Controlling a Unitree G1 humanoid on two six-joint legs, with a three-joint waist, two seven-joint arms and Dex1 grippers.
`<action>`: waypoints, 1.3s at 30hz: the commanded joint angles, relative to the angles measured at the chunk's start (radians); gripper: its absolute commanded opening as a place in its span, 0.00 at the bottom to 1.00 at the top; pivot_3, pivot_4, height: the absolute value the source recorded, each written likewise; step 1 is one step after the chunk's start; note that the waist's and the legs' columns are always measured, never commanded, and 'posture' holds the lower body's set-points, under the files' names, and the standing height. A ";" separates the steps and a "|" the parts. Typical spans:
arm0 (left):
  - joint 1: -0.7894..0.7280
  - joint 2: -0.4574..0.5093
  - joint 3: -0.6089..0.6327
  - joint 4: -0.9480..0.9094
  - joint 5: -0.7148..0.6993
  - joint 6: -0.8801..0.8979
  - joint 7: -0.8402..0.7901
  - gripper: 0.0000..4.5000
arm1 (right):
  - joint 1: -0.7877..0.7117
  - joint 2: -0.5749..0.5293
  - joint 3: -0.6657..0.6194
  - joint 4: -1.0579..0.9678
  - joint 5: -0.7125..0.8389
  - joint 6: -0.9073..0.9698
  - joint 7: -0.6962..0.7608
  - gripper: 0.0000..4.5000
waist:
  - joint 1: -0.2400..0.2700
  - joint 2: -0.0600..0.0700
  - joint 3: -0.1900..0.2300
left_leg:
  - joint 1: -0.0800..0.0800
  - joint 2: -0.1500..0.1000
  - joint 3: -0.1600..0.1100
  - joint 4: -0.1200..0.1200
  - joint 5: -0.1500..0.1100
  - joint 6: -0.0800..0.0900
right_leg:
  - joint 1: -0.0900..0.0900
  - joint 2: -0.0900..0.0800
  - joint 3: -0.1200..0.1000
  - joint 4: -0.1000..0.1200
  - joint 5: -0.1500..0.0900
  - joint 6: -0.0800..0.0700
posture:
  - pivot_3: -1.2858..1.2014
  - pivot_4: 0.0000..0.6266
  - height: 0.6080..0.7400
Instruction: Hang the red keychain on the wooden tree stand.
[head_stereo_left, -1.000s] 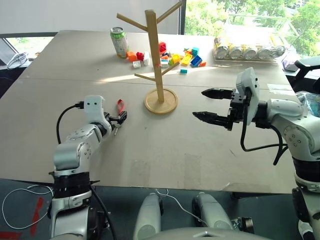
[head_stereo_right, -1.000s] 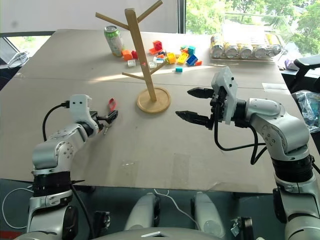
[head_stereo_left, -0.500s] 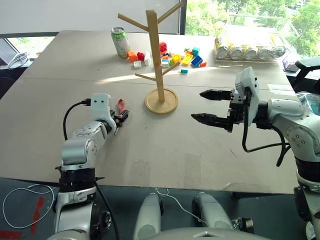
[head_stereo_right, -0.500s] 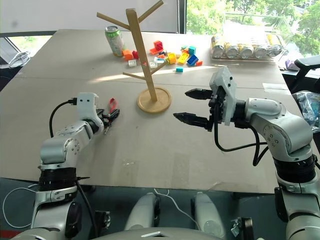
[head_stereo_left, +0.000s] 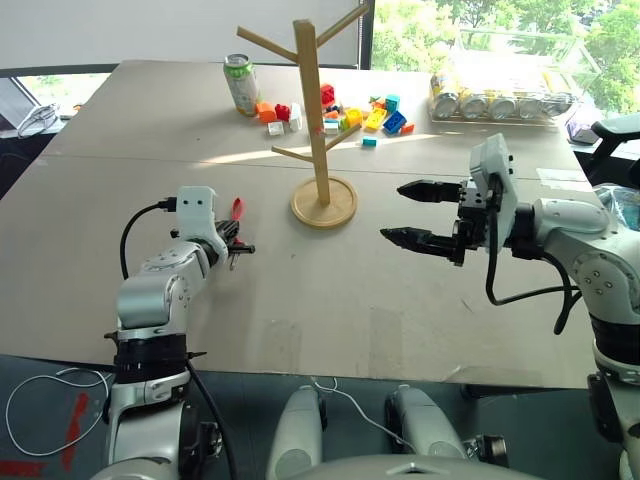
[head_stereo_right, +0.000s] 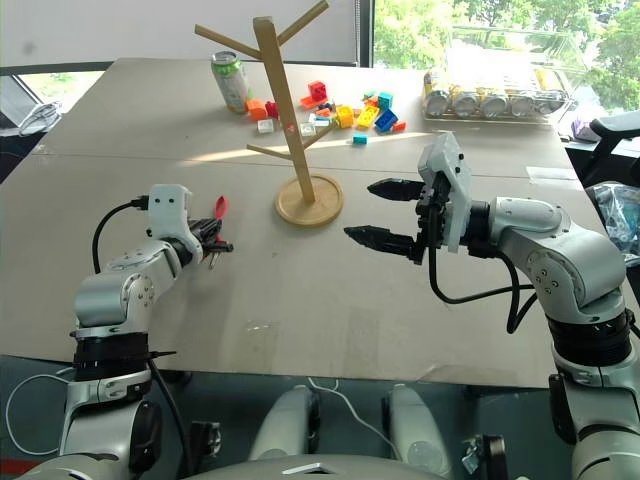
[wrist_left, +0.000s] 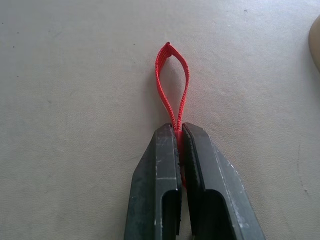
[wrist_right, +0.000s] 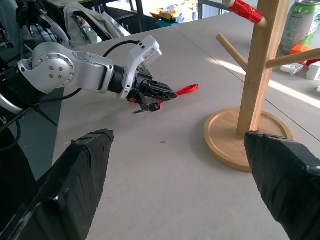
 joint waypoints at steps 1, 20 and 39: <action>0.023 0.019 0.009 -0.061 -0.005 0.000 -0.021 0.01 | -0.006 -0.001 -0.026 -0.035 0.007 -0.021 -0.014 1.00 | -0.001 0.000 0.000 | 0.000 0.000 0.000 0.000 0.000 0.000 | 0.000 0.000 0.000 0.000 0.000 0.000 | 0.52 0.24 0.94; 0.470 0.131 -0.179 -0.552 0.259 -0.873 -0.274 0.01 | 0.090 -0.074 -0.191 -0.196 0.200 0.035 -0.106 1.00 | 0.008 0.000 0.000 | 0.000 0.000 0.002 0.000 0.000 0.000 | 0.000 -0.001 0.001 -0.002 0.000 0.000 | 0.52 0.24 0.94; 0.086 -0.005 -0.252 -0.231 0.389 -1.154 -0.196 0.01 | -0.018 -0.214 -0.267 -0.269 0.580 0.126 -0.384 1.00 | 0.001 0.000 0.000 | -0.001 0.000 0.002 0.000 0.000 0.000 | 0.000 0.000 0.002 -0.002 0.000 0.000 | 0.52 0.24 0.94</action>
